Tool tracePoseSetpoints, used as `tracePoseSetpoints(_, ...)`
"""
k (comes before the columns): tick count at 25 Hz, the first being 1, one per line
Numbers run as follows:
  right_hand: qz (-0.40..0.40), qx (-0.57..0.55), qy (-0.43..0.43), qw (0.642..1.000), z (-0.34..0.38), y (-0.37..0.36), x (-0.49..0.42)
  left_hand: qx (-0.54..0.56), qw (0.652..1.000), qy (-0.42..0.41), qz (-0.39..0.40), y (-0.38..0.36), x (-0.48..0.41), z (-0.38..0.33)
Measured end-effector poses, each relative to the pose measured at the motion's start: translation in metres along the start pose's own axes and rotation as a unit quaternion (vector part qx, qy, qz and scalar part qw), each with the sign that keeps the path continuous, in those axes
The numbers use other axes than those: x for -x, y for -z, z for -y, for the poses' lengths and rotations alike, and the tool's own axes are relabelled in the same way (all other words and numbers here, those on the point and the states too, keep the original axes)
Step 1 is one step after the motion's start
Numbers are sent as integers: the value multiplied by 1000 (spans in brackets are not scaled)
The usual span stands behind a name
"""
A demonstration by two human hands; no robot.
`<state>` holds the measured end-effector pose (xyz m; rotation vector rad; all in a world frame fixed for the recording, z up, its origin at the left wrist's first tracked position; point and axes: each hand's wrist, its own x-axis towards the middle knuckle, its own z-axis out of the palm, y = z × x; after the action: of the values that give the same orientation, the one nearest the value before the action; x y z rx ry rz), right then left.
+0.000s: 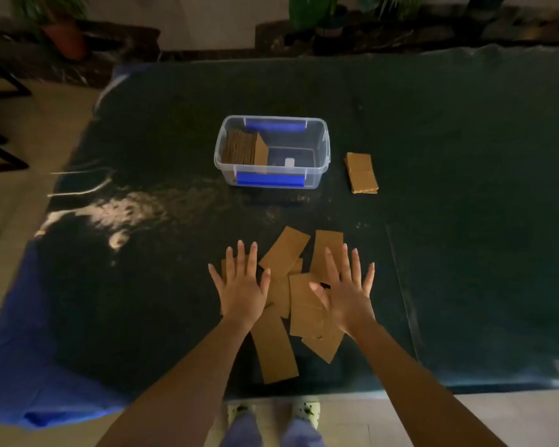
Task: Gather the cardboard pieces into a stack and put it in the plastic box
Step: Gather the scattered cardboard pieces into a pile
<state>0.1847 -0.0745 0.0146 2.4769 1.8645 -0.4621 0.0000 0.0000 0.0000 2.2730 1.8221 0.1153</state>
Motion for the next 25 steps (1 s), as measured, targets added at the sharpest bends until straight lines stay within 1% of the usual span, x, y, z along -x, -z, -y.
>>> tracePoseSetpoints(1, 12, 3, -14, 1000, -1, 0, 0, 1, 1000, 13, 8, 0, 0, 0)
tracePoseSetpoints(4, -5, -12, -59, 998, -3, 0, -4, 13, 998, 60, -9, -1, 2, 5)
tracePoseSetpoints(6, -12, -24, -87, 996, -1, 3, -15, 24, 995, 94, -6, 1, 1, 6)
tracePoseSetpoints(9, -9, -47, -99, 994, 10, 8, -33, 42, 991, 126, 8, 7, -7, 3)
tracePoseSetpoints(11, -10, -66, -102, 993, 19, 7, -38, 92, 984, 152, 8, 11, -13, 0)
tracePoseSetpoints(14, -9, -82, -112, 990, 30, 4, -40, 162, 967, 194, -17, 17, -23, 1)
tracePoseSetpoints(17, -9, -88, -92, 992, 39, 1, -41, 190, 961, 192, -59, 28, -38, -2)
tracePoseSetpoints(20, 1, -94, -80, 992, 40, 2, -40, 181, 968, 151, -86, 42, -54, -7)
tracePoseSetpoints(22, -9, -86, -84, 993, 34, 4, -30, 156, 976, 133, -72, 49, -61, -4)
tracePoseSetpoints(25, -7, -44, -103, 994, 33, 3, -4, 148, 973, 173, -29, 54, -64, 6)
